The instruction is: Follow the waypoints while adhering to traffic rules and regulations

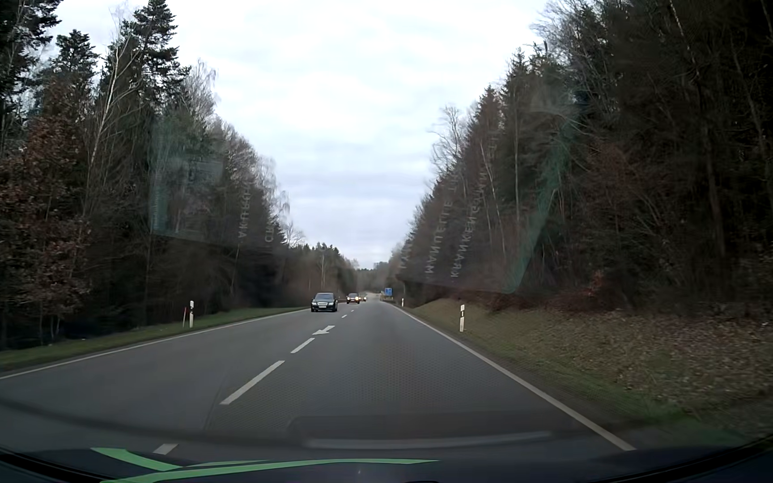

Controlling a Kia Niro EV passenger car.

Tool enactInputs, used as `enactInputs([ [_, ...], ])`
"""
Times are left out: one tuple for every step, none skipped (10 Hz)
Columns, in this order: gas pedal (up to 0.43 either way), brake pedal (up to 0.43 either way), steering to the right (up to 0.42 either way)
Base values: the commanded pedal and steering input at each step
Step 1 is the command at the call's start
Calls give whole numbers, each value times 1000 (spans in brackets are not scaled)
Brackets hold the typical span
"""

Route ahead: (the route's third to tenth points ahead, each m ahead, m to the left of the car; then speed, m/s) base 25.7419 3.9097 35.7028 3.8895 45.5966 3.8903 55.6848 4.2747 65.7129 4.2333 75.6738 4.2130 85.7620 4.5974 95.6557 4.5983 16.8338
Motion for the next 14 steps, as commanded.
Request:
enactInputs([
  [260, 0, 0],
  [260, 0, 0],
  [260, 0, 0],
  [260, 0, 0],
  [260, 0, 0],
  [260, 0, 0],
  [260, 0, 0],
  [260, 0, 0],
  [260, 0, 0],
  [260, 0, 0],
  [260, 0, 0],
  [260, 0, 0],
  [260, 0, 0],
  [260, 0, 1],
])
